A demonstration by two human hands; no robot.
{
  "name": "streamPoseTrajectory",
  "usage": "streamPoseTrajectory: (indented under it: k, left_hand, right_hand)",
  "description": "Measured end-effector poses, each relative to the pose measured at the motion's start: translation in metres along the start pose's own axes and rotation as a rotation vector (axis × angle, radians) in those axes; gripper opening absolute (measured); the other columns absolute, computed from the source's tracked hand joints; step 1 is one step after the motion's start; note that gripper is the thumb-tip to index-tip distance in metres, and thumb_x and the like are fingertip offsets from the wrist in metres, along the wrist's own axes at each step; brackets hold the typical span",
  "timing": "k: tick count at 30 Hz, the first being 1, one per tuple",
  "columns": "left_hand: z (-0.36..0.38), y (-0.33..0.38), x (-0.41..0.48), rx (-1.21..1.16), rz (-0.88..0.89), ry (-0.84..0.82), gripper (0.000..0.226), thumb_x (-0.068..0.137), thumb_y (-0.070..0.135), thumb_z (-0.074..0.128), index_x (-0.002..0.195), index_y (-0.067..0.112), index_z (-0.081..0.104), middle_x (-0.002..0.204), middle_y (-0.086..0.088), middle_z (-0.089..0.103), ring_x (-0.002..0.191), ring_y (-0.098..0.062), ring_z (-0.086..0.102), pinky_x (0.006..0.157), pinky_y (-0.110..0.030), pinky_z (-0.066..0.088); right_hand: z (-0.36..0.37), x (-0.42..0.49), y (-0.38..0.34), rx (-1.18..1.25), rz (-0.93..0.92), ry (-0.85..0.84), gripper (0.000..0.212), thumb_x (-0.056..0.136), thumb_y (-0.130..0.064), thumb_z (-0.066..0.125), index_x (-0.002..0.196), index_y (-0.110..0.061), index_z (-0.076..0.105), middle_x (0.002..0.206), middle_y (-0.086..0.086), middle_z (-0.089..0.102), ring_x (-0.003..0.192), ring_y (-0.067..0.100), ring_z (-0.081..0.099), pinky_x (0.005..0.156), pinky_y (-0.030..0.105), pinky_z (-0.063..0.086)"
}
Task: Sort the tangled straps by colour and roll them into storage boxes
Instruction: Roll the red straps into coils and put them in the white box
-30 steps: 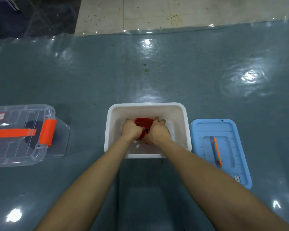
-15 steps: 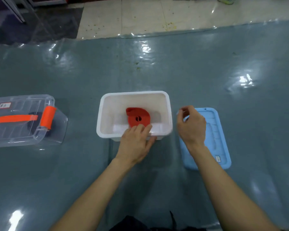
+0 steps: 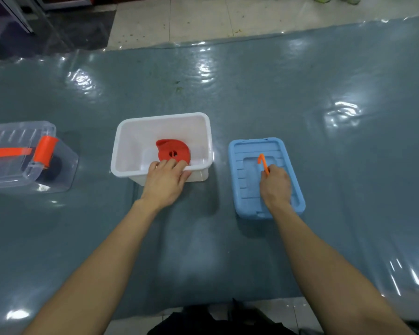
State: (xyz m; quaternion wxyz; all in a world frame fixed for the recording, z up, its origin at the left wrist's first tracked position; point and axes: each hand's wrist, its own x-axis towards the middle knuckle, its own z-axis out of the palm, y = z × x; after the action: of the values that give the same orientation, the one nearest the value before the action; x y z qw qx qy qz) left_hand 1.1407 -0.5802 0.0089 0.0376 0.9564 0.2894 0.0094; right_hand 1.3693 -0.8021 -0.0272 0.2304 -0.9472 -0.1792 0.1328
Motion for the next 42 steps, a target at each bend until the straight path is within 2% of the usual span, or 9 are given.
streamPoseTrajectory:
  k: [7, 11, 17, 21, 24, 26, 28, 35, 42]
  left_hand:
    - [-0.064, 0.039, 0.043, -0.824, -0.178, 0.253, 0.034, 0.107, 0.039, 0.064, 0.138, 0.025, 0.064, 0.139, 0.006, 0.063, 0.113, -0.012, 0.068, 0.102, -0.042, 0.058]
    - [-0.107, 0.045, 0.081, -1.404, -0.320, 0.189, 0.041, 0.107, 0.043, 0.066, 0.145, 0.032, 0.055, 0.139, 0.001, 0.063, 0.113, -0.016, 0.071, 0.079, -0.036, 0.066]
    - [-0.112, -0.025, 0.066, -1.666, -0.563, 0.334, 0.037, 0.110, 0.028, 0.063, 0.144, 0.013, 0.064, 0.127, -0.012, 0.076, 0.102, -0.025, 0.071, 0.075, -0.034, 0.059]
    - [-0.102, -0.066, 0.035, -1.752, -0.622, 0.477, 0.036, 0.110, 0.025, 0.063, 0.144, 0.014, 0.065, 0.117, -0.004, 0.078, 0.092, -0.017, 0.074, 0.067, -0.031, 0.062]
    - [-0.087, -0.080, 0.021, -1.826, -0.667, 0.556, 0.036, 0.110, 0.023, 0.063, 0.145, 0.012, 0.064, 0.119, -0.006, 0.078, 0.092, -0.016, 0.075, 0.070, -0.033, 0.064]
    - [-0.074, -0.086, 0.017, -1.856, -0.707, 0.569, 0.037, 0.110, 0.022, 0.063, 0.146, 0.011, 0.062, 0.128, -0.012, 0.076, 0.100, -0.021, 0.075, 0.080, -0.039, 0.065]
    - [-0.062, -0.089, 0.015, -1.811, -0.736, 0.572, 0.037, 0.111, 0.023, 0.062, 0.146, 0.011, 0.062, 0.138, -0.016, 0.073, 0.112, -0.026, 0.073, 0.096, -0.048, 0.063]
    - [-0.021, -0.103, 0.007, -0.990, -0.761, 0.533, 0.038, 0.113, 0.024, 0.053, 0.146, 0.007, 0.060, 0.145, -0.017, 0.055, 0.131, -0.029, 0.056, 0.116, -0.040, 0.043]
    - [0.006, -0.104, -0.003, -0.917, -0.771, 0.367, 0.043, 0.115, 0.024, 0.048, 0.153, 0.006, 0.051, 0.147, -0.019, 0.062, 0.132, -0.038, 0.060, 0.111, -0.045, 0.048]
  right_hand:
    - [-0.080, 0.003, -0.027, 0.170, -0.244, 0.322, 0.024, 0.108, -0.030, 0.062, 0.100, -0.009, 0.071, 0.098, 0.015, 0.067, 0.090, 0.042, 0.065, 0.075, 0.048, 0.044]
    - [-0.106, 0.000, -0.079, 0.230, -0.523, 0.317, 0.016, 0.105, -0.028, 0.069, 0.103, -0.016, 0.080, 0.090, 0.008, 0.065, 0.085, 0.031, 0.065, 0.076, 0.046, 0.049]
    - [-0.083, -0.015, -0.162, 0.113, -0.792, 0.172, 0.024, 0.106, -0.037, 0.067, 0.111, -0.022, 0.085, 0.107, 0.008, 0.068, 0.094, 0.033, 0.065, 0.083, 0.045, 0.051]
    - [-0.051, -0.033, -0.197, 0.158, -0.732, 0.252, 0.019, 0.097, -0.033, 0.079, 0.093, -0.017, 0.088, 0.125, 0.010, 0.070, 0.122, 0.037, 0.060, 0.103, 0.058, 0.045]
    - [-0.030, -0.042, -0.219, 0.141, -0.515, 0.275, 0.065, 0.087, -0.043, 0.079, 0.147, -0.020, 0.064, 0.159, 0.018, 0.046, 0.156, 0.040, 0.032, 0.126, 0.065, 0.022]
    - [-0.020, -0.040, -0.222, 0.138, -0.308, 0.194, 0.116, 0.081, -0.062, 0.078, 0.170, -0.020, 0.017, 0.172, 0.017, 0.023, 0.163, 0.038, 0.015, 0.128, 0.063, 0.015]
    - [-0.012, -0.033, -0.216, 0.215, -0.153, 0.050, 0.139, 0.074, -0.072, 0.082, 0.171, -0.015, -0.001, 0.173, 0.018, 0.020, 0.161, 0.038, 0.023, 0.127, 0.059, 0.026]
    - [0.020, -0.024, -0.205, 0.164, -0.190, -0.059, 0.131, 0.078, -0.077, 0.078, 0.167, -0.004, 0.017, 0.162, 0.019, 0.037, 0.143, 0.041, 0.047, 0.115, 0.051, 0.045]
    - [0.051, -0.023, -0.186, 0.078, -0.230, -0.102, 0.131, 0.080, -0.088, 0.065, 0.170, -0.012, 0.008, 0.172, 0.011, 0.024, 0.153, 0.035, 0.038, 0.119, 0.051, 0.045]
